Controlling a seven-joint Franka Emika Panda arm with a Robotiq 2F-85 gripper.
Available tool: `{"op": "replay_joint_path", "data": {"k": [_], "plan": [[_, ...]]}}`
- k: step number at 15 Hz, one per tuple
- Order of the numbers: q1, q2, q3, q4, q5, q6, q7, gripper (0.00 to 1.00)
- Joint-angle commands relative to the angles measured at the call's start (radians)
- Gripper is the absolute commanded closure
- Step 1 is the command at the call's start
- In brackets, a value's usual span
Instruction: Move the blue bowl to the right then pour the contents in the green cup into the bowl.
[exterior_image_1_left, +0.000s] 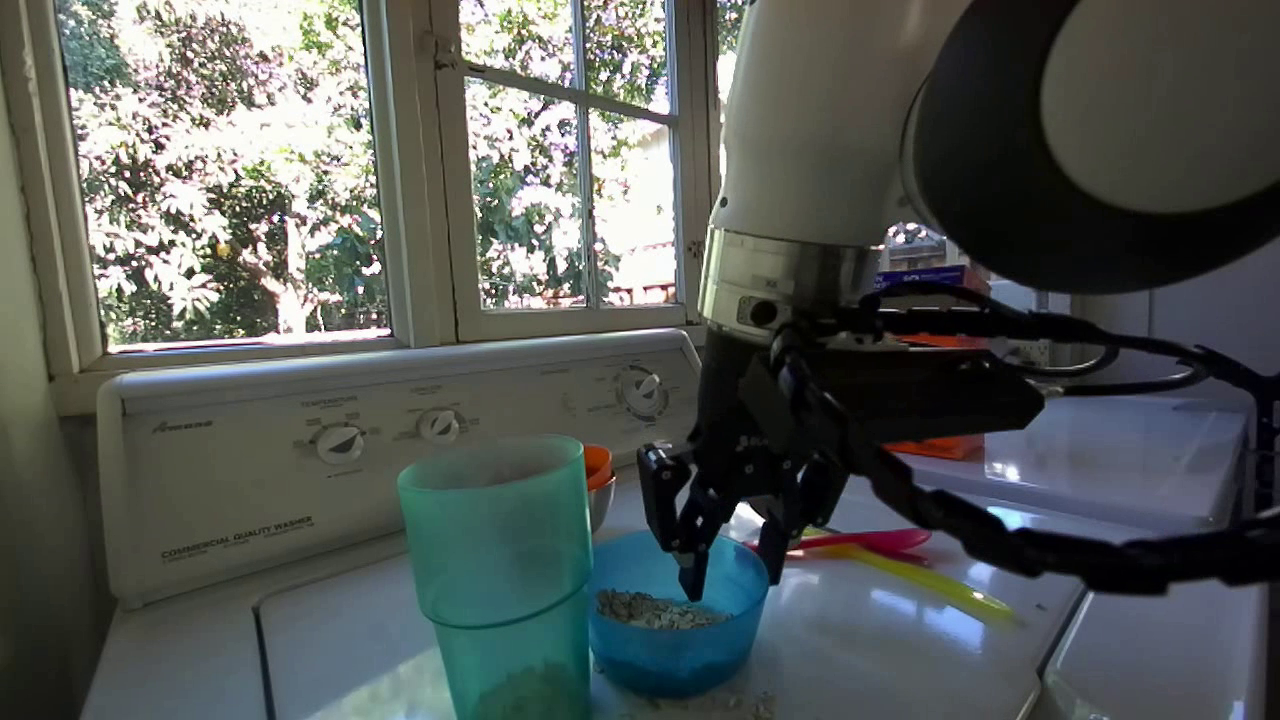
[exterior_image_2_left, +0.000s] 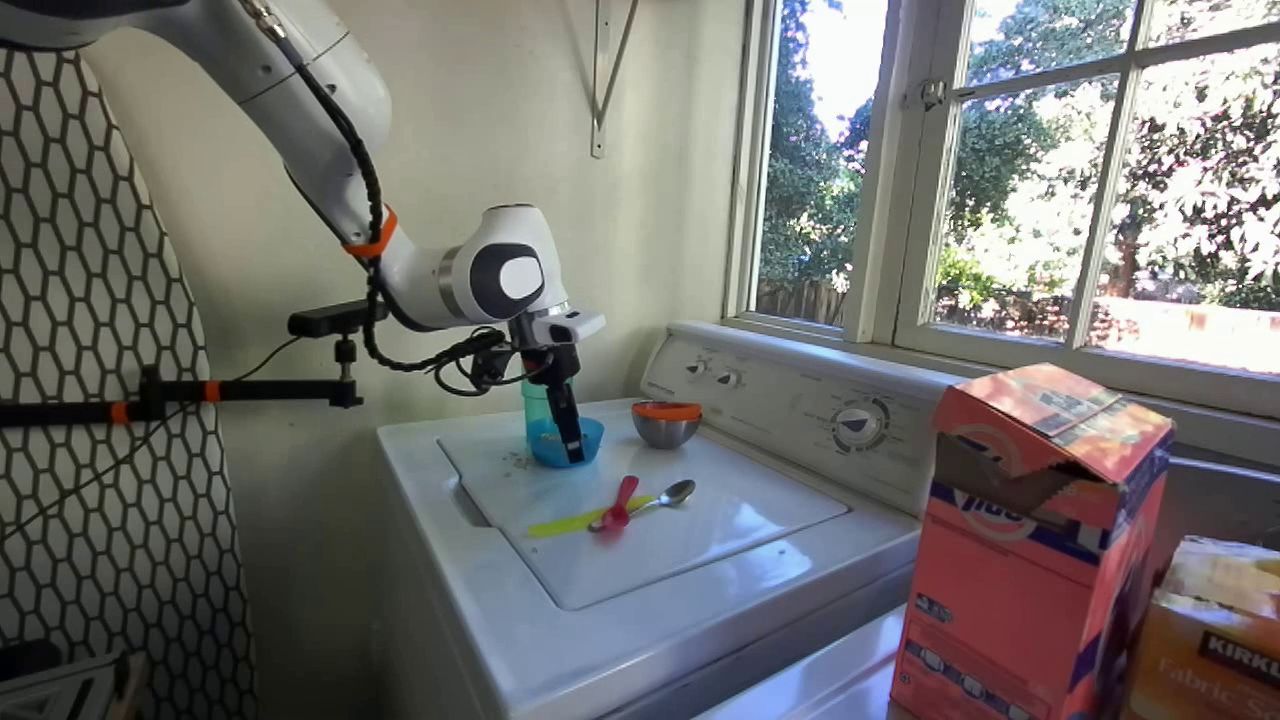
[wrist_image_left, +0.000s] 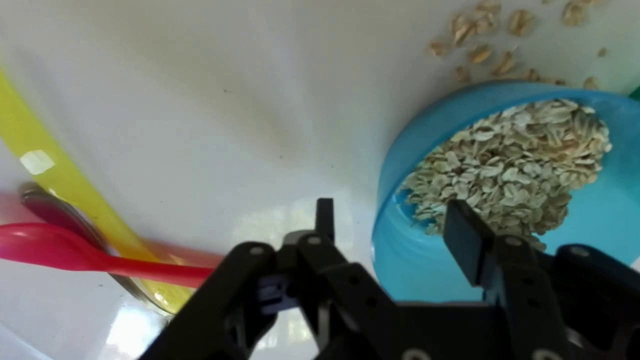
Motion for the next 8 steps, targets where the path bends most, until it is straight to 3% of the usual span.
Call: {"op": "replay_joint_path", "data": {"k": [1, 5, 8], "plan": [[0.048, 0.039, -0.044, 0.036, -0.020, 0.004, 0.027, 0.71], [0.069, 0.041, -0.071, 0.052, -0.026, -0.001, 0.026, 0.99], [0.072, 0.032, -0.091, 0.063, -0.033, -0.013, 0.023, 1.00]]}}
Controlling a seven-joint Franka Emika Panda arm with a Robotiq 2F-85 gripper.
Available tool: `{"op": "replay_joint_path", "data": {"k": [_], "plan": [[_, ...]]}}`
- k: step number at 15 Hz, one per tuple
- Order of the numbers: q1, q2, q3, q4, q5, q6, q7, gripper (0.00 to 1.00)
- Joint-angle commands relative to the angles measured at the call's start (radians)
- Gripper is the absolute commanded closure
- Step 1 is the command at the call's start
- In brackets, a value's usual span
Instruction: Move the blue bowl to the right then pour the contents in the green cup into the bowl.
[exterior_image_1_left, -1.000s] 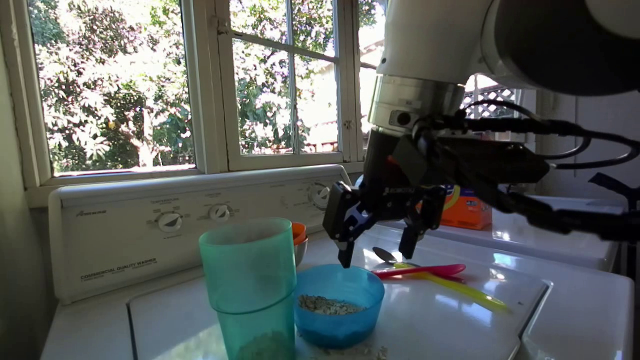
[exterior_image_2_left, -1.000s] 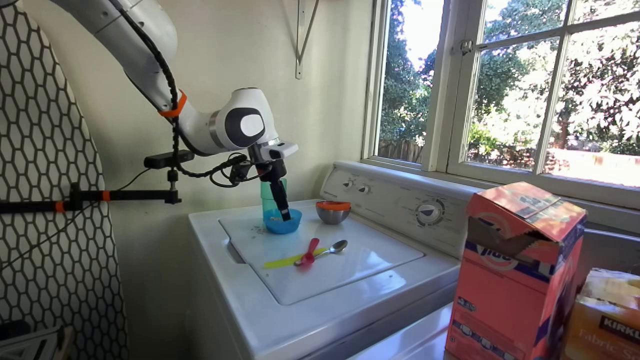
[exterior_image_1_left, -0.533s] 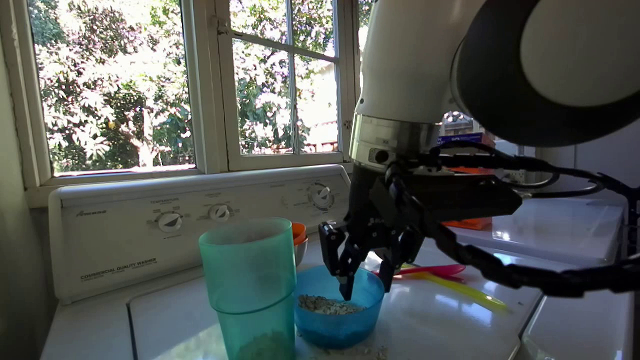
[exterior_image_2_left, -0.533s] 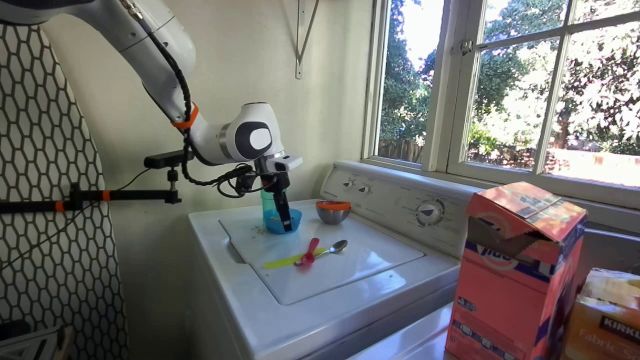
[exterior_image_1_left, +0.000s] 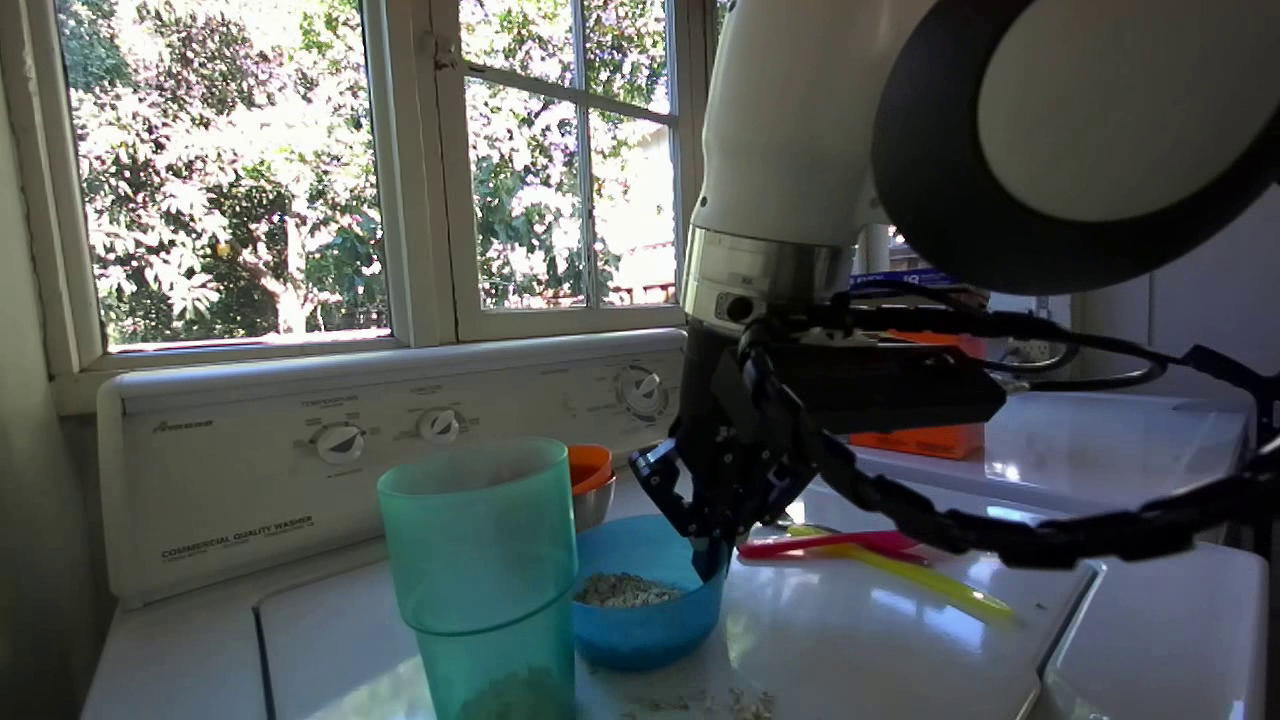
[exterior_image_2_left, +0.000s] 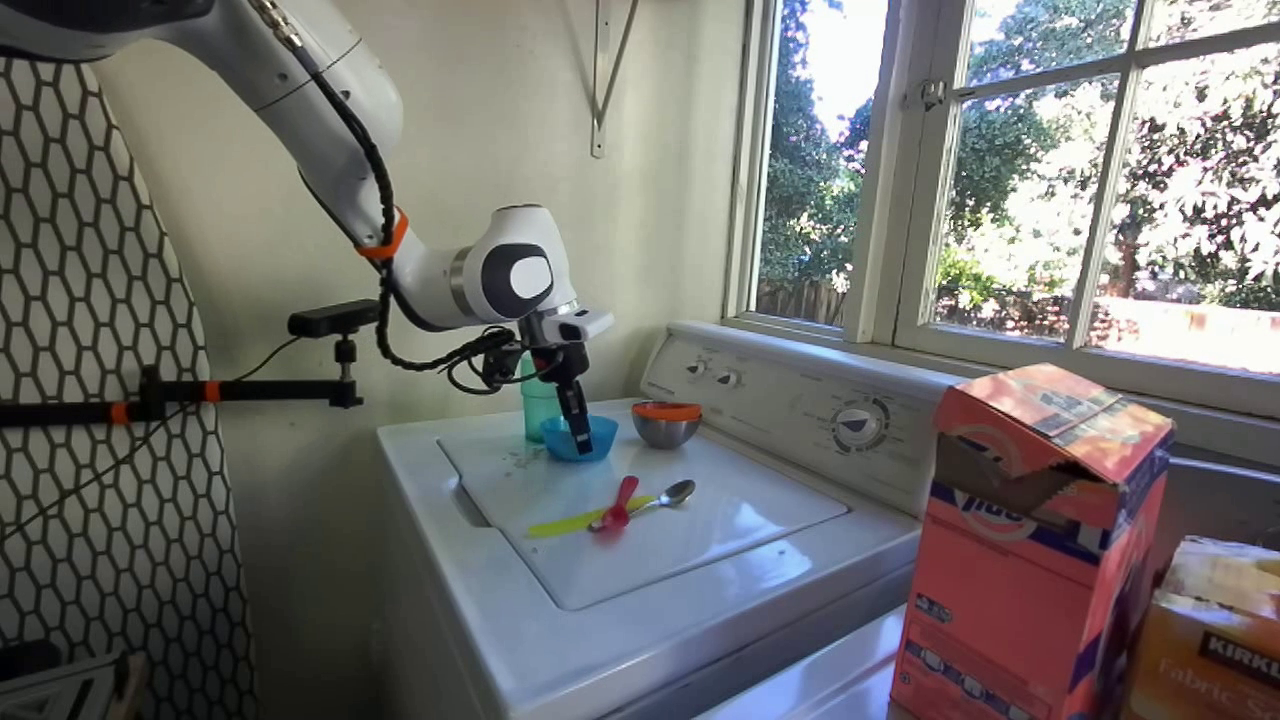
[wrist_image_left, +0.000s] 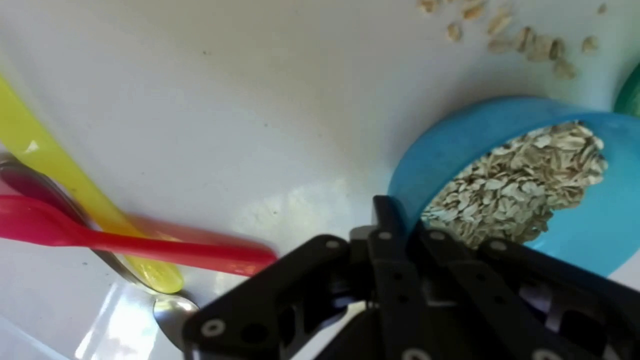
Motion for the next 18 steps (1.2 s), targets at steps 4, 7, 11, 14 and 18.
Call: {"op": "replay_joint_path", "data": {"k": [4, 7, 11, 14, 18], "plan": [[0.001, -0.004, -0.067, 0.017, -0.048, -0.027, 0.016, 0.99], [-0.008, -0.001, -0.103, 0.011, -0.066, -0.028, 0.037, 0.99], [-0.017, 0.003, -0.133, 0.014, -0.057, -0.032, 0.074, 0.87], [-0.023, -0.023, -0.113, -0.001, -0.005, -0.057, 0.000, 0.56], [-0.022, -0.086, -0.089, -0.030, 0.008, -0.041, -0.030, 0.26]]}}
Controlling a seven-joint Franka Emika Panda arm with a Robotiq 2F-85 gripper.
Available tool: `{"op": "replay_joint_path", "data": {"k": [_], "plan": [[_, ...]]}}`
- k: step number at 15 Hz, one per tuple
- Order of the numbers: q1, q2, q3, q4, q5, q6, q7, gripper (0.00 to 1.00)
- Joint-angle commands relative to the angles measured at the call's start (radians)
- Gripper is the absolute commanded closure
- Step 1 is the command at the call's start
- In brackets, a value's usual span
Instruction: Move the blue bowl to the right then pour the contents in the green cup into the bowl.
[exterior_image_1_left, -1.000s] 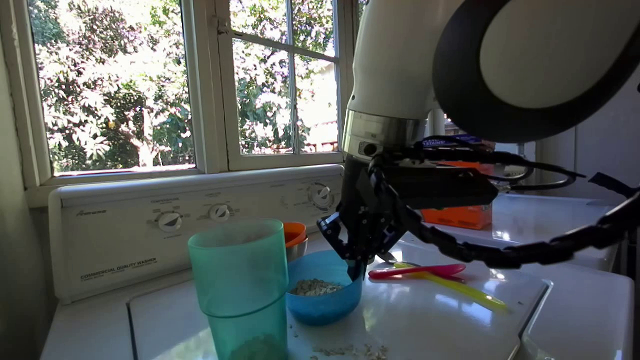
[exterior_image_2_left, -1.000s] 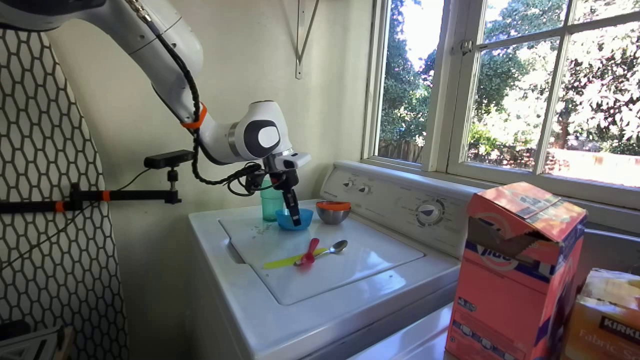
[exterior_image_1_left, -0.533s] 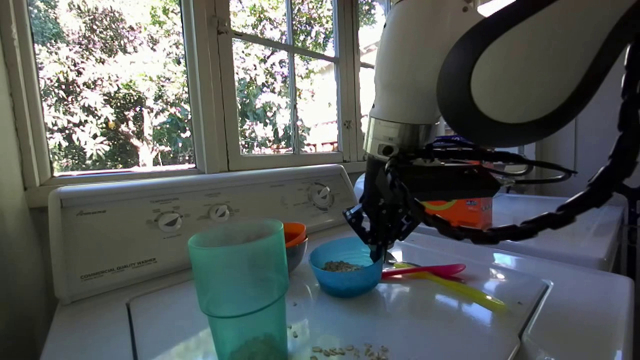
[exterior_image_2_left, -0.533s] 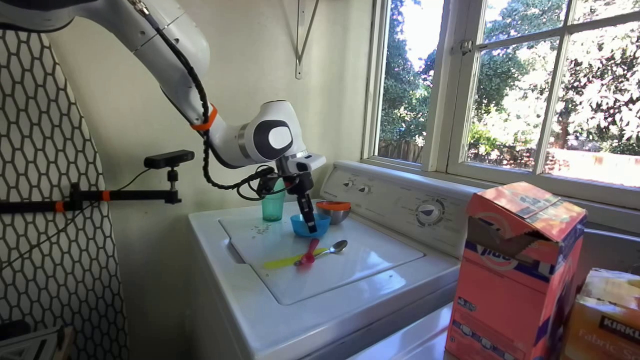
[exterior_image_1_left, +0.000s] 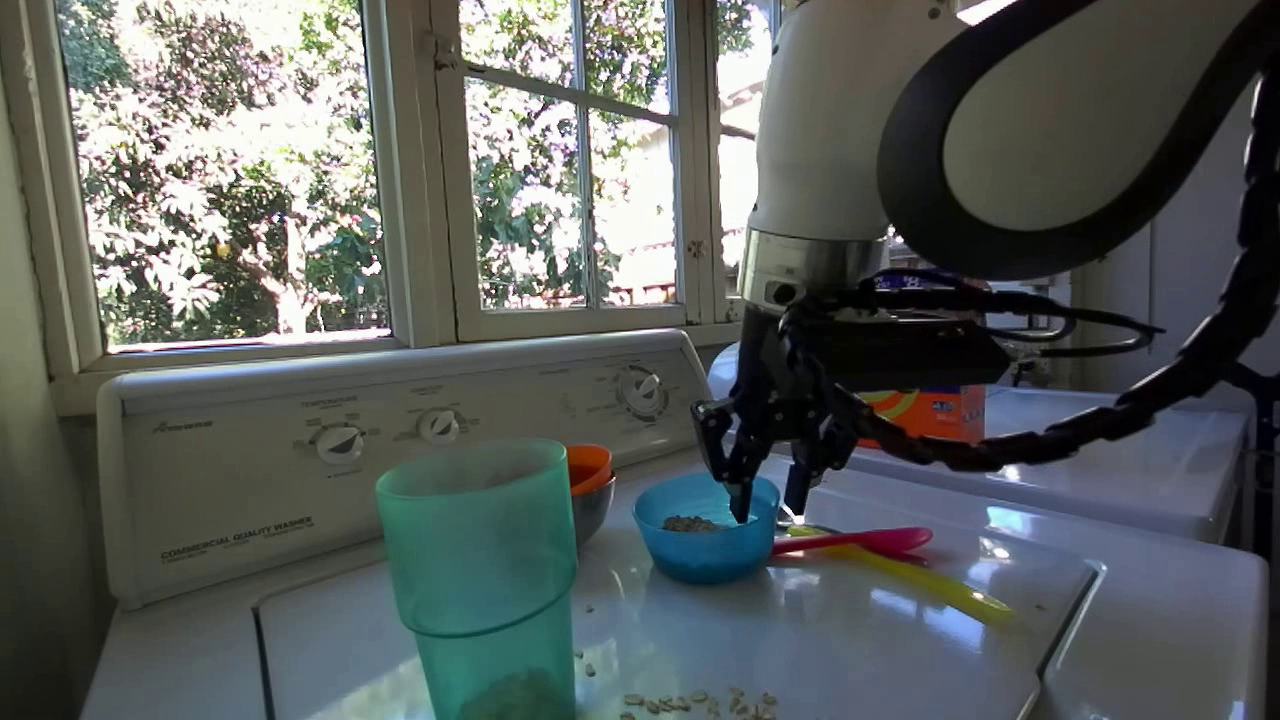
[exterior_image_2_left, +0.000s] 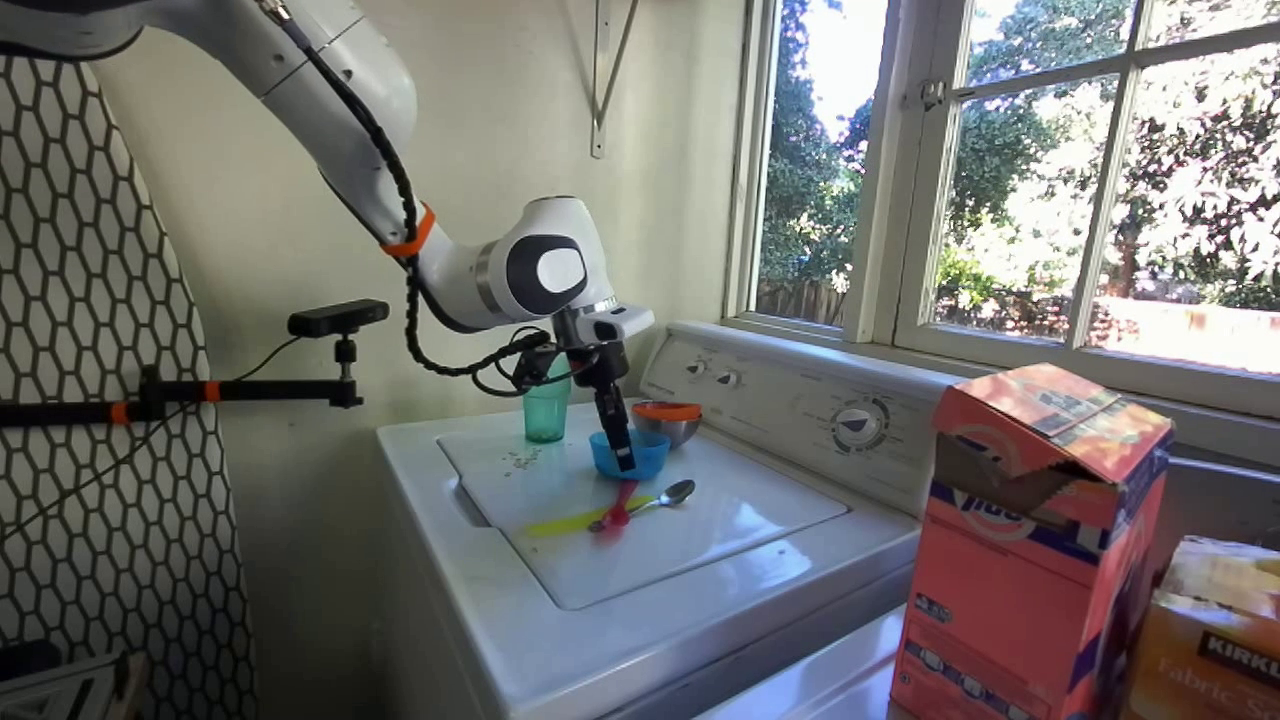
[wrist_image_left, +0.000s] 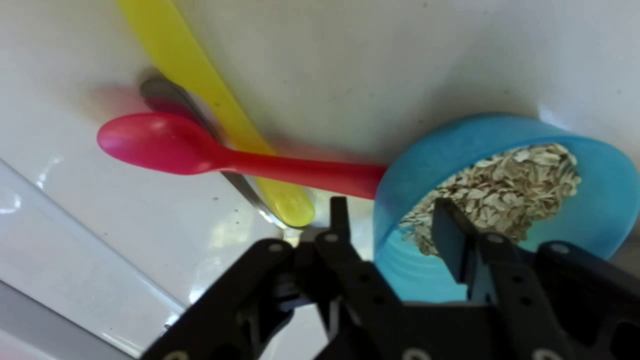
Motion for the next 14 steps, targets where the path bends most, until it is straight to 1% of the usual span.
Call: {"op": "replay_joint_path", "data": {"k": [1, 3, 4, 7, 8, 9, 10, 11, 12, 14], "plan": [[-0.004, -0.086, 0.027, -0.042, 0.031, -0.012, -0.035, 0.19], [-0.007, -0.123, 0.039, -0.046, 0.029, -0.012, -0.034, 0.04], [-0.009, -0.137, 0.044, -0.045, 0.026, -0.017, -0.024, 0.00], [-0.020, -0.184, 0.063, -0.048, 0.096, -0.041, -0.046, 0.00], [-0.022, -0.201, 0.070, -0.051, 0.154, -0.060, -0.079, 0.00], [-0.020, -0.223, 0.077, -0.054, 0.237, -0.114, -0.162, 0.00], [-0.021, -0.246, 0.078, -0.060, 0.279, -0.158, -0.222, 0.00], [-0.022, -0.282, 0.079, -0.071, 0.343, -0.197, -0.316, 0.00], [-0.034, -0.204, 0.090, -0.020, 0.252, -0.137, -0.200, 0.00], [-0.040, -0.222, 0.096, -0.020, 0.266, -0.148, -0.220, 0.00]]}}
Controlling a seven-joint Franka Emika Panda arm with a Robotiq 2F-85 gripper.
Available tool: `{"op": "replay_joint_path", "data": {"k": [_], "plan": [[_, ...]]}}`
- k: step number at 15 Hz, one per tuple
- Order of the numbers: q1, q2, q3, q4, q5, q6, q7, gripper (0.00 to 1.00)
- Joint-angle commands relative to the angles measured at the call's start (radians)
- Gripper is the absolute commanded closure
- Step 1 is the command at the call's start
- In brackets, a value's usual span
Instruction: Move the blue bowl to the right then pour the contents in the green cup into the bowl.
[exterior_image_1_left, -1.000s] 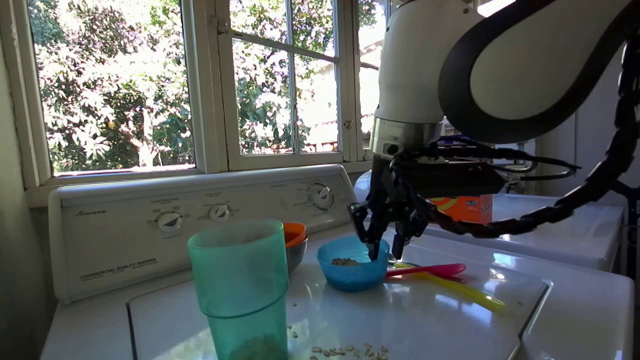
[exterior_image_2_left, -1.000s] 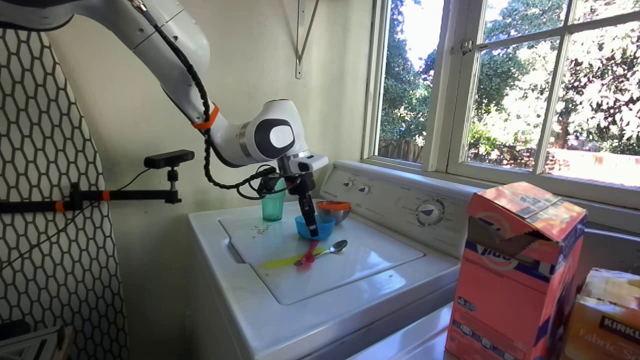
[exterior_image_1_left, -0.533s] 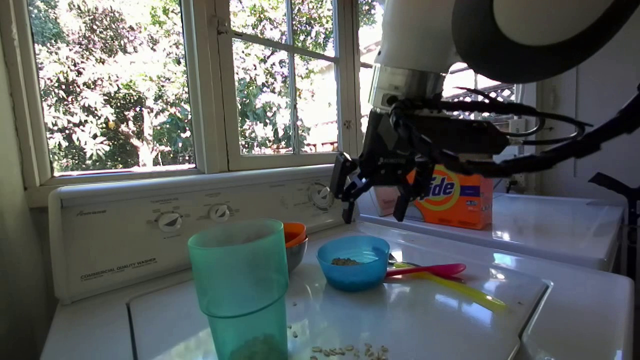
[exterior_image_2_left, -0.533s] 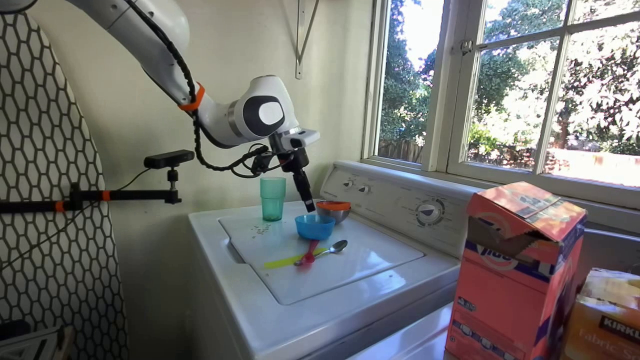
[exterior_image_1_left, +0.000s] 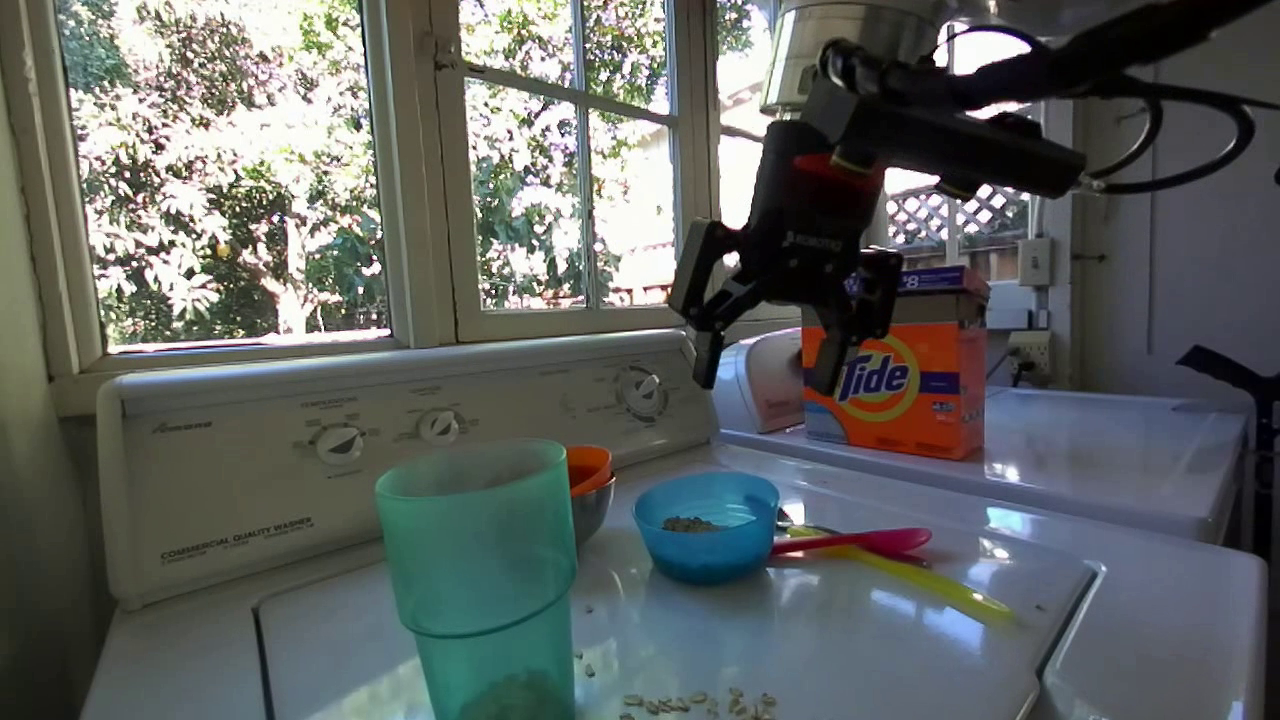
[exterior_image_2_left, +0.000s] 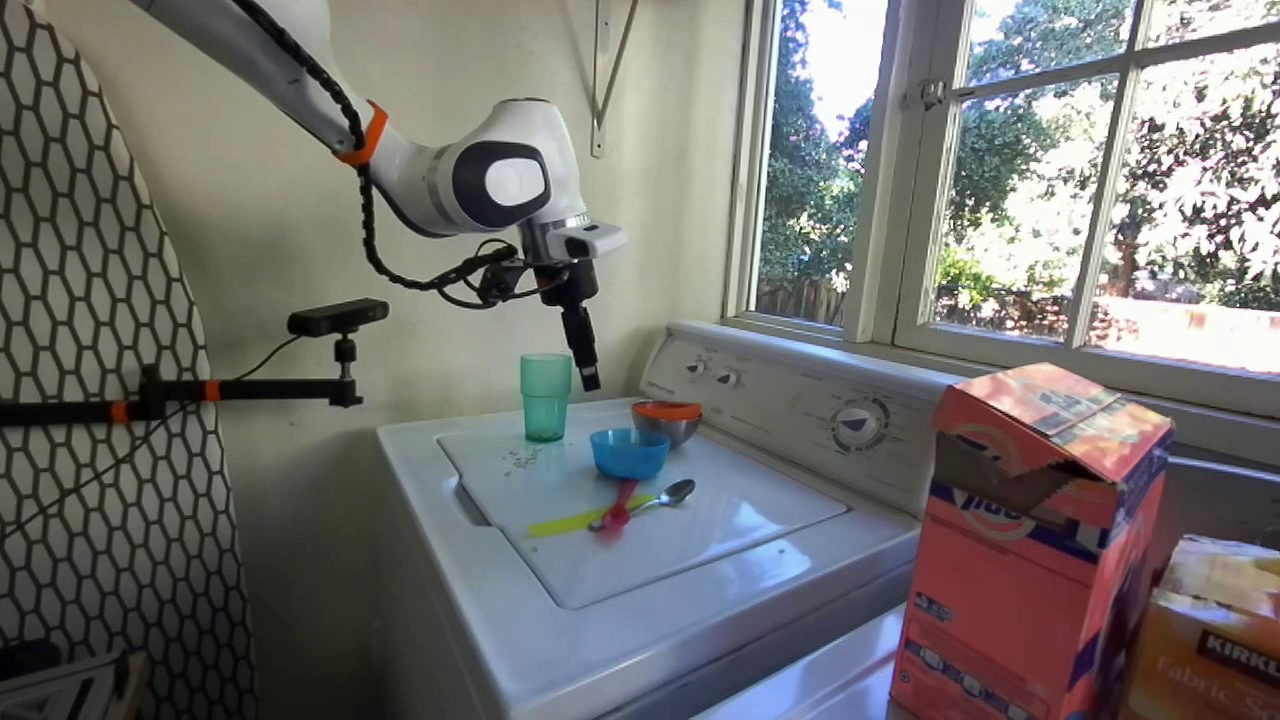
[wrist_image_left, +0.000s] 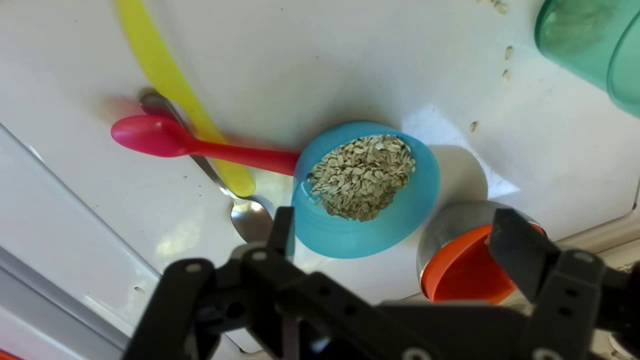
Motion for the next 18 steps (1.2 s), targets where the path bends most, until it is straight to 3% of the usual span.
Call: {"op": "replay_joint_path", "data": {"k": [1, 2, 4, 9, 15, 18], "plan": [[-0.026, 0.002, 0.024, 0.001, 0.004, -0.002, -0.004, 0.00], [-0.027, 0.007, 0.024, 0.002, 0.004, -0.001, -0.004, 0.00], [-0.030, 0.042, 0.038, 0.048, -0.004, -0.091, 0.163, 0.00], [-0.026, 0.082, 0.042, 0.101, 0.055, -0.242, 0.338, 0.00], [-0.043, 0.153, 0.018, 0.163, 0.200, -0.347, 0.459, 0.00], [-0.050, 0.180, 0.013, 0.165, 0.316, -0.337, 0.497, 0.00]]}}
